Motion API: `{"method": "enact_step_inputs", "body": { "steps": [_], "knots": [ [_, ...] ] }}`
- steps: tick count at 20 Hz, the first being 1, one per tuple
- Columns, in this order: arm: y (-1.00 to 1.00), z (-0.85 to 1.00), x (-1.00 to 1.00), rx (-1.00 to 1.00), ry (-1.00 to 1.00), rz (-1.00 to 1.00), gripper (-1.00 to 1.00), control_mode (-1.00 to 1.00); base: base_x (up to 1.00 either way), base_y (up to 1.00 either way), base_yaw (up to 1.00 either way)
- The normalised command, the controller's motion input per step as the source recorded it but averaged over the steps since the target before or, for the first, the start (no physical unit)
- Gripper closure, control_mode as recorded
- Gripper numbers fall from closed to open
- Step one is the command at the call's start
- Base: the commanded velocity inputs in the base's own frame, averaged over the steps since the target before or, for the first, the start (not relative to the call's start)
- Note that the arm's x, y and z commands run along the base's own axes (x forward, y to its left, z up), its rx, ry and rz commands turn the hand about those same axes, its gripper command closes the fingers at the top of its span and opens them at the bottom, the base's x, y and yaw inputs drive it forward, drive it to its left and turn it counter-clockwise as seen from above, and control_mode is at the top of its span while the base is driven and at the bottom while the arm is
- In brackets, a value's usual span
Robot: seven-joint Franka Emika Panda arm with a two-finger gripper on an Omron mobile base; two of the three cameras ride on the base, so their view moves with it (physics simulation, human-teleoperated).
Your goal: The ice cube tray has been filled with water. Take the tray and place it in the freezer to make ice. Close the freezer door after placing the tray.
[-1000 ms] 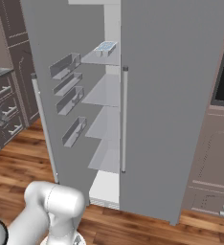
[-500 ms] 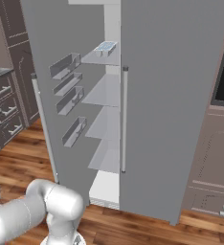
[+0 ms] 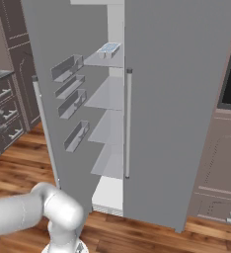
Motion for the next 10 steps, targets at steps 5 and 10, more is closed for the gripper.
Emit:
{"method": "enact_step_inputs", "body": {
  "steps": [5, 10],
  "knots": [
    [0.0, -0.51, 0.01, -0.17, 0.0, -0.14, -1.0, -1.0, 0.0, 0.0, 0.0],
    [0.0, -0.46, 0.0, -0.15, 0.0, -0.18, -1.0, -1.0, 0.0, 0.0, 0.0]
  ]
}}
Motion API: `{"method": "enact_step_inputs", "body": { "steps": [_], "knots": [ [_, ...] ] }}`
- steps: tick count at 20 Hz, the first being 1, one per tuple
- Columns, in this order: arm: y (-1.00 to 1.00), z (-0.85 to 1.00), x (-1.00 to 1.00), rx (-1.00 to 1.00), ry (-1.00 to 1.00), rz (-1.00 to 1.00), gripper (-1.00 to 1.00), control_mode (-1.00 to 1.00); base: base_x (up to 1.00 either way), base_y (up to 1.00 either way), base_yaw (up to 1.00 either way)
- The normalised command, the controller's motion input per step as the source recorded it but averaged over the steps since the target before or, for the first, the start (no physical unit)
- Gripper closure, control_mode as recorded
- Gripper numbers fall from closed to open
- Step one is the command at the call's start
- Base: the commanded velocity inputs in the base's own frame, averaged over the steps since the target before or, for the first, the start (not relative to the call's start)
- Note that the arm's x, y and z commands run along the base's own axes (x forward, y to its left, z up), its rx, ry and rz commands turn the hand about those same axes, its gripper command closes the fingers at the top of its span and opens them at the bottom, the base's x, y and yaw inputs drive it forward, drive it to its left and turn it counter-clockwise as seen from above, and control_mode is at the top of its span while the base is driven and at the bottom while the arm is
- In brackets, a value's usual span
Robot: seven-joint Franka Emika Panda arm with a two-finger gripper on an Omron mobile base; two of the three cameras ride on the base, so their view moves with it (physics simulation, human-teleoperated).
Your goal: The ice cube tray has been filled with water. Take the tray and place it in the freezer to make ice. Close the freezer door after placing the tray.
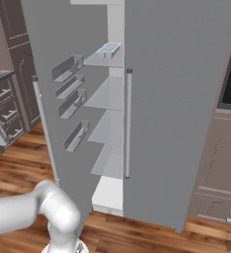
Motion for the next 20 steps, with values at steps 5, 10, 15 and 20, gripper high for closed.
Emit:
{"method": "enact_step_inputs", "body": {
  "steps": [5, 10, 15, 20],
  "knots": [
    [0.0, -0.21, 0.0, -0.07, 0.03, -0.13, -1.0, -1.0, 0.0, 0.0, 0.0],
    [0.0, -0.01, 0.0, -0.03, 0.12, -0.01, -1.0, -1.0, 0.0, 0.0, 0.0],
    [0.0, -0.04, 0.0, -0.01, 0.1, 0.0, -1.0, -1.0, 0.0, 0.0, 0.0],
    [-0.05, -0.1, 0.0, 0.0, 0.08, 0.08, -1.0, -1.0, 0.0, 0.0, 0.0]
  ]
}}
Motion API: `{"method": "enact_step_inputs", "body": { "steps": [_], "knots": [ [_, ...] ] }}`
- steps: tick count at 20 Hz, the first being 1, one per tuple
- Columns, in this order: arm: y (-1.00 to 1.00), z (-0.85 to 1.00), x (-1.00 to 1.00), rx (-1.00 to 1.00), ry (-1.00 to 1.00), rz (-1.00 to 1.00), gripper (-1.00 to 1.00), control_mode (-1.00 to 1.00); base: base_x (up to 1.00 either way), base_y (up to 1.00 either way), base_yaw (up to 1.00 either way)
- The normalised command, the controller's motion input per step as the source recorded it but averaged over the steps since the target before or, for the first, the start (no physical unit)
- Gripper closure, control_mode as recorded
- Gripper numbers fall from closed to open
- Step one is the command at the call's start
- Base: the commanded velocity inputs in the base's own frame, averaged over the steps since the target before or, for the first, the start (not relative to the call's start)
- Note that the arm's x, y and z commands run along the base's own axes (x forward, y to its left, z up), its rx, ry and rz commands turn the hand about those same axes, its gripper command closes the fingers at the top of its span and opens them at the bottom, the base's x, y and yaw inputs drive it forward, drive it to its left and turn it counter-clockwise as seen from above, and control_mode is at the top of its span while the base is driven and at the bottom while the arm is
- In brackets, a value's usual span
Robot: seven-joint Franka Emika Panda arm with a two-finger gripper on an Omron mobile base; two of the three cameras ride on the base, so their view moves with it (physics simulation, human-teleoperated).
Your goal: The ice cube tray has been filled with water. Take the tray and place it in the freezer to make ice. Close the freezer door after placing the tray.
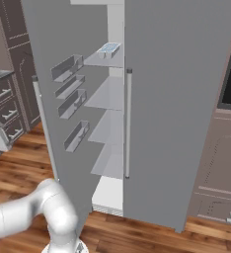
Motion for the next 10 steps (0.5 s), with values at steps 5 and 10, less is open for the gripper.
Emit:
{"method": "enact_step_inputs", "body": {
  "steps": [5, 10],
  "knots": [
    [-0.16, -0.17, 0.0, 0.0, 0.15, 0.17, -1.0, -1.0, 0.0, 0.0, 0.0],
    [-0.18, -0.25, 0.13, 0.0, 0.14, 0.2, -1.0, -1.0, 0.0, 0.0, 0.0]
  ]
}}
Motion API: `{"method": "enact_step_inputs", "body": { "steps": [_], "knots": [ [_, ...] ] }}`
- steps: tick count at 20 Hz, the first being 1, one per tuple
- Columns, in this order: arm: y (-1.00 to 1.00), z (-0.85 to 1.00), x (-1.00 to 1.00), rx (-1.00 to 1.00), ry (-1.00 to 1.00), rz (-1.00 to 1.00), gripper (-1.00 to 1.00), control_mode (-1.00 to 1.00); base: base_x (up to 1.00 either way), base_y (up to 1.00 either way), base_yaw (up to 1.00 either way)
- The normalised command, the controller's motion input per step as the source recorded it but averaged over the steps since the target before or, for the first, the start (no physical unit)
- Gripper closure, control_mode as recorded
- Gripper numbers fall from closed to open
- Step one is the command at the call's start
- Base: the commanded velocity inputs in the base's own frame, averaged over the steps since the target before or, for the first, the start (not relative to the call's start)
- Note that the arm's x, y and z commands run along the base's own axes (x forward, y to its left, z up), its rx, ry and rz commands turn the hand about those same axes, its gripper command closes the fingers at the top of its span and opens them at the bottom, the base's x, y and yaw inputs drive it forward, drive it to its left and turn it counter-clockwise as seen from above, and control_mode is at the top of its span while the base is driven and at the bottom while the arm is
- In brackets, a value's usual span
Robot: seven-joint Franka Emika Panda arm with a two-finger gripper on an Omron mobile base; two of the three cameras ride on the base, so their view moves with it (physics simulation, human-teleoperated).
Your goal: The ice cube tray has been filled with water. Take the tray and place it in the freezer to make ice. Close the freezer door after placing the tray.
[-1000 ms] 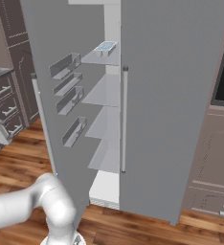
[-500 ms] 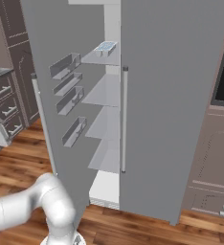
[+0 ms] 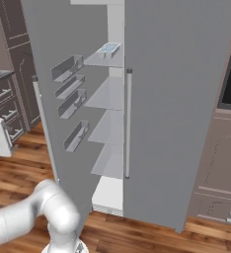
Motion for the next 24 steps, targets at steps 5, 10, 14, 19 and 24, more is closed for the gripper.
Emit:
{"method": "enact_step_inputs", "body": {
  "steps": [5, 10, 14, 19, 24],
  "knots": [
    [-0.03, -0.25, 0.36, 0.01, 0.13, 0.2, -1.0, -1.0, 0.0, 0.0, 0.0],
    [0.05, -0.26, 0.57, 0.01, 0.11, 0.1, -1.0, -1.0, 0.0, 0.0, 0.0],
    [0.26, -0.31, 0.52, 0.0, 0.04, 0.0, -1.0, -1.0, 0.0, 0.0, 0.0],
    [0.4, -0.34, 0.45, 0.0, 0.0, 0.0, -1.0, -1.0, 0.0, 0.0, 0.0],
    [0.53, -0.32, 0.44, 0.0, 0.0, -0.01, -1.0, -1.0, 0.0, 0.0, 0.0]
  ]
}}
